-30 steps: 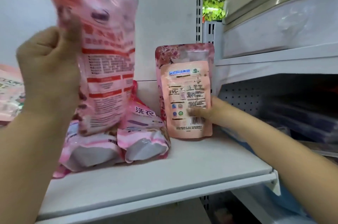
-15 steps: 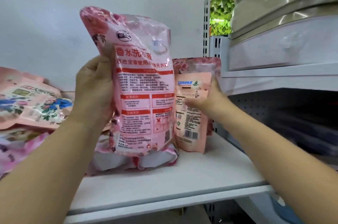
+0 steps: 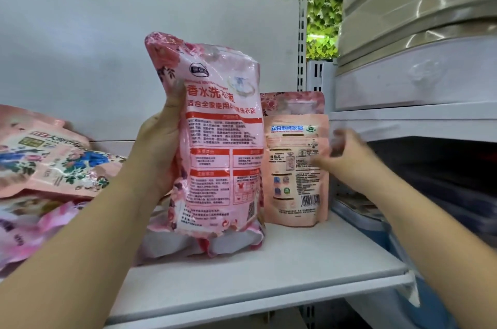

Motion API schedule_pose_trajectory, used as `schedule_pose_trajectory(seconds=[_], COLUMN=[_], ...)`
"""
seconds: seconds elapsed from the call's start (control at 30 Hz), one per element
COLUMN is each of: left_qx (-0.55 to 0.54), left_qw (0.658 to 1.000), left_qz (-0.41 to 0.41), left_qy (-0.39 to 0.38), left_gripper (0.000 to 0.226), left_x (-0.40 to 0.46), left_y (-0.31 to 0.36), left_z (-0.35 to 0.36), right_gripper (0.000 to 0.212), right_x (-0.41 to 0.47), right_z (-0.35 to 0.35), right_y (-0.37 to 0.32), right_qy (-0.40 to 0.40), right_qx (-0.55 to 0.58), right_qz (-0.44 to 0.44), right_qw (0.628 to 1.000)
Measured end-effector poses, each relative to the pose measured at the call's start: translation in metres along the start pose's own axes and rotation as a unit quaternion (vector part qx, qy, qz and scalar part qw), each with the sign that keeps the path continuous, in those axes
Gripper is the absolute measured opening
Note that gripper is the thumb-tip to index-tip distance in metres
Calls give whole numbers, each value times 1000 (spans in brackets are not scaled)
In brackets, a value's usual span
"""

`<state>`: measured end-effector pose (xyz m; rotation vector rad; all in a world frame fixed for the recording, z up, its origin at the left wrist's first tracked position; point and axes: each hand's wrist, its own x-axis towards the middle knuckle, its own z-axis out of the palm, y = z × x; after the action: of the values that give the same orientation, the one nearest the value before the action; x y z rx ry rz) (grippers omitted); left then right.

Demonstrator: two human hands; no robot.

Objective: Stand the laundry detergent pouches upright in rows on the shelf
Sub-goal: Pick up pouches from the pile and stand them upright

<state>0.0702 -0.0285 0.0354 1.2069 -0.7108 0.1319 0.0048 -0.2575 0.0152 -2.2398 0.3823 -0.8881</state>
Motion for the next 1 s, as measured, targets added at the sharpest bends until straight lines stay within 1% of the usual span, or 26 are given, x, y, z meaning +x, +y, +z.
schedule_pose_trajectory(seconds=[0.03, 0.07, 0.1, 0.13, 0.17, 0.2, 0.23, 0.27, 0.3, 0.33, 0.37, 0.43, 0.5, 0.57, 0.6, 0.63, 0.67, 0.7, 0.73, 0.77, 0.8, 0.83, 0.87, 1.0], left_qx=[-6, -14, -25, -40, -56, -68, -74, -77, -74, -59, -35, 13, 45, 82, 127, 202, 299, 399, 497, 569, 613, 634, 642, 662], left_qw=[1000, 1000, 999, 998, 995, 993, 992, 992, 995, 997, 999, 1000, 999, 995, 987, 969, 934, 881, 813, 744, 692, 666, 656, 646], left_qz=[-4, -7, -13, -18, -30, -42, -48, -46, -39, -30, -22, -11, 0, -10, -12, -8, 1, -2, -16, -30, -48, -64, -70, -26], left_qy=[-6, -16, -31, -52, -72, -90, -95, -85, -60, -28, 0, 24, 5, -55, -97, -143, -195, -253, -305, -348, -377, -389, -390, -379], left_gripper=[43, 43, 47, 54, 63, 71, 75, 73, 64, 53, 47, 51, 53, 51, 51, 54, 60, 62, 59, 54, 55, 58, 60, 60], left_x=[-1, 0, 1, 2, 3, 3, 3, 4, 4, 5, 4, 5, 7, 8, 7, 5, 2, -3, -8, -13, -17, -20, -23, -27], left_y=[0, 0, -1, -2, -3, -4, -6, -8, -9, -10, -11, -13, -15, -17, -20, -22, -25, -27, -30, -32, -34, -34, -33, -27], left_z=[0, -1, -1, -2, -3, -3, -3, -4, -6, -7, -7, -3, 2, 4, 4, 5, 5, 7, 8, 10, 12, 15, 16, 14], right_gripper=[69, 66, 62, 62, 64, 67, 68, 67, 64, 58, 52, 43, 45, 49, 47, 44, 43, 43, 42, 42, 45, 50, 56, 58], right_x=[-8, -19, -28, -35, -39, -42, -42, -41, -39, -39, -38, -39, -42, -43, -44, -44, -44, -44, -43, -44, -45, -45, -44, -38], right_z=[-1, -1, 5, 14, 26, 39, 51, 60, 66, 68, 68, 62, 49, 29, 20, 12, 6, 3, 4, 8, 13, 17, 19, 19], right_y=[-11, -24, -37, -50, -60, -69, -75, -77, -78, -78, -76, -72, -68, -61, -55, -48, -40, -31, -22, -13, -5, 1, 5, 7], right_qy=[95, 151, 142, 80, -13, -100, -147, -160, -151, -131, -110, -65, -4, 60, 87, 111, 127, 134, 128, 118, 110, 111, 120, 138], right_qx=[-15, 0, 31, 75, 128, 187, 252, 317, 370, 403, 422, 428, 407, 367, 346, 323, 297, 275, 262, 252, 248, 248, 246, 200], right_qz=[-54, -121, -169, -190, -178, -146, -110, -83, -68, -66, -72, -99, -137, -176, -188, -191, -187, -179, -167, -152, -138, -130, -127, -117], right_qw=[994, 981, 975, 976, 976, 966, 950, 931, 914, 903, 897, 896, 903, 912, 915, 920, 928, 935, 942, 948, 953, 954, 953, 963])
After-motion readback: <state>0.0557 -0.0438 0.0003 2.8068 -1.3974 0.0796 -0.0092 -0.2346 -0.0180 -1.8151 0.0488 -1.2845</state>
